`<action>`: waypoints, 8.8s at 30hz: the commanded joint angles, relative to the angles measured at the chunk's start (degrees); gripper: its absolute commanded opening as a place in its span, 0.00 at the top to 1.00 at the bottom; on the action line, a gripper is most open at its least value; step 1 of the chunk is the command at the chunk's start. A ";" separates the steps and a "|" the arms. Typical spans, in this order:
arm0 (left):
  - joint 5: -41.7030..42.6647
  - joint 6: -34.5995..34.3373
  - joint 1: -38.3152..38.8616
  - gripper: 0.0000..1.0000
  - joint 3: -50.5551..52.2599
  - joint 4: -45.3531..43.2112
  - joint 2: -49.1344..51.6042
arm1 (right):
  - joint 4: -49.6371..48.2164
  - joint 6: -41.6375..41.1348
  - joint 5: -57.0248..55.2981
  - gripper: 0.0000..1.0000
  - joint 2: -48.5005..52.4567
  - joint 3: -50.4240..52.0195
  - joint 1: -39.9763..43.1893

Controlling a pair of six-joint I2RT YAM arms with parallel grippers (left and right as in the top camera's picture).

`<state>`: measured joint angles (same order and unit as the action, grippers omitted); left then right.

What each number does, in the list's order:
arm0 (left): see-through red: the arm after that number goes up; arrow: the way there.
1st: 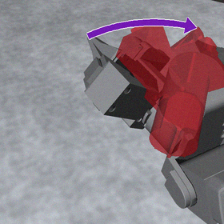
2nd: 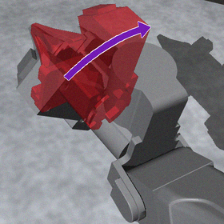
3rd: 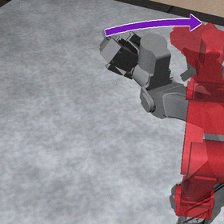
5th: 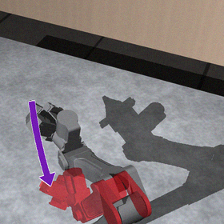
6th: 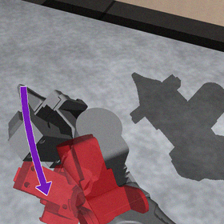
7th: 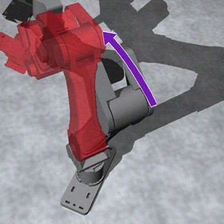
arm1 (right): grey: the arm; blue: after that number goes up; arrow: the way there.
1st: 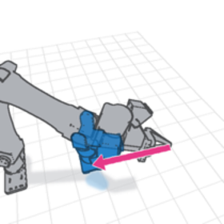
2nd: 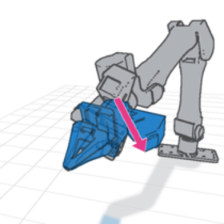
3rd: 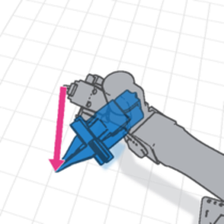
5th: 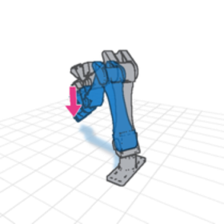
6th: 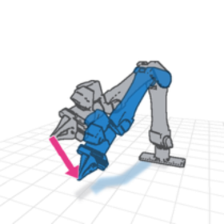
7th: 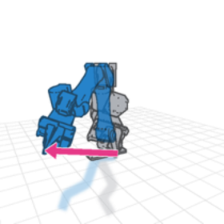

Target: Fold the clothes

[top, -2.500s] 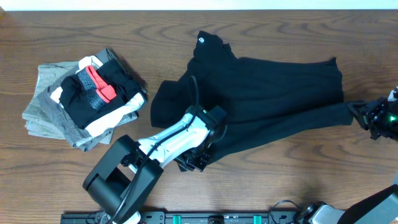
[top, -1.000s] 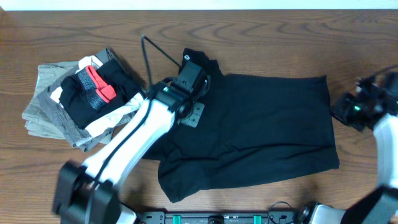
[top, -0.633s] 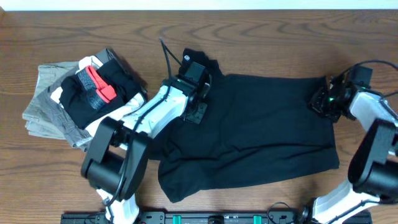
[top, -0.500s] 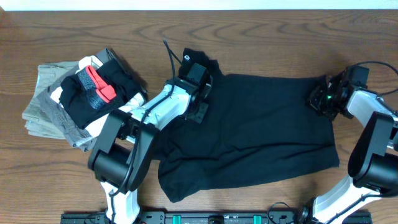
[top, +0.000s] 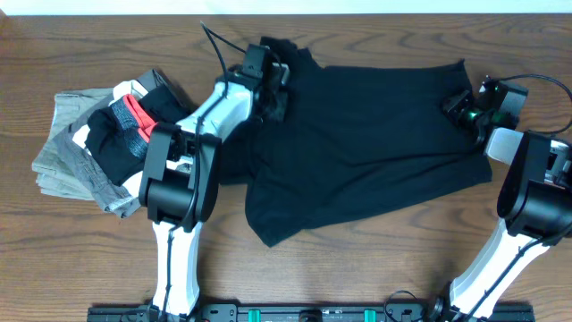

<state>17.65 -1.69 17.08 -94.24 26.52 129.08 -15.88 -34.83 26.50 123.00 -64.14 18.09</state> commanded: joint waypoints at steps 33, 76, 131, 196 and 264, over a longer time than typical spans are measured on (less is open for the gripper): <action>-1.66 4.66 -0.22 0.54 -37.90 66.93 -18.80 | 63.60 18.32 -12.26 0.58 -26.34 1.70 17.62; -2.29 4.72 -0.22 0.53 -37.90 65.55 -18.93 | 66.34 14.27 -20.50 0.99 -52.43 10.32 20.48; -5.05 -7.61 24.35 0.52 23.52 42.32 -19.50 | 58.47 19.26 -6.95 0.28 -35.26 13.90 20.52; -2.58 10.29 32.59 0.39 26.64 29.86 -26.62 | 58.95 19.23 -6.49 0.28 -35.26 13.90 20.52; 5.73 6.78 32.61 0.89 10.54 52.24 -25.55 | 57.94 9.79 -30.84 0.94 -35.26 16.35 27.23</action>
<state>22.59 5.76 49.71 -83.37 78.06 103.50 41.85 -23.94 0.43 87.72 -44.45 44.77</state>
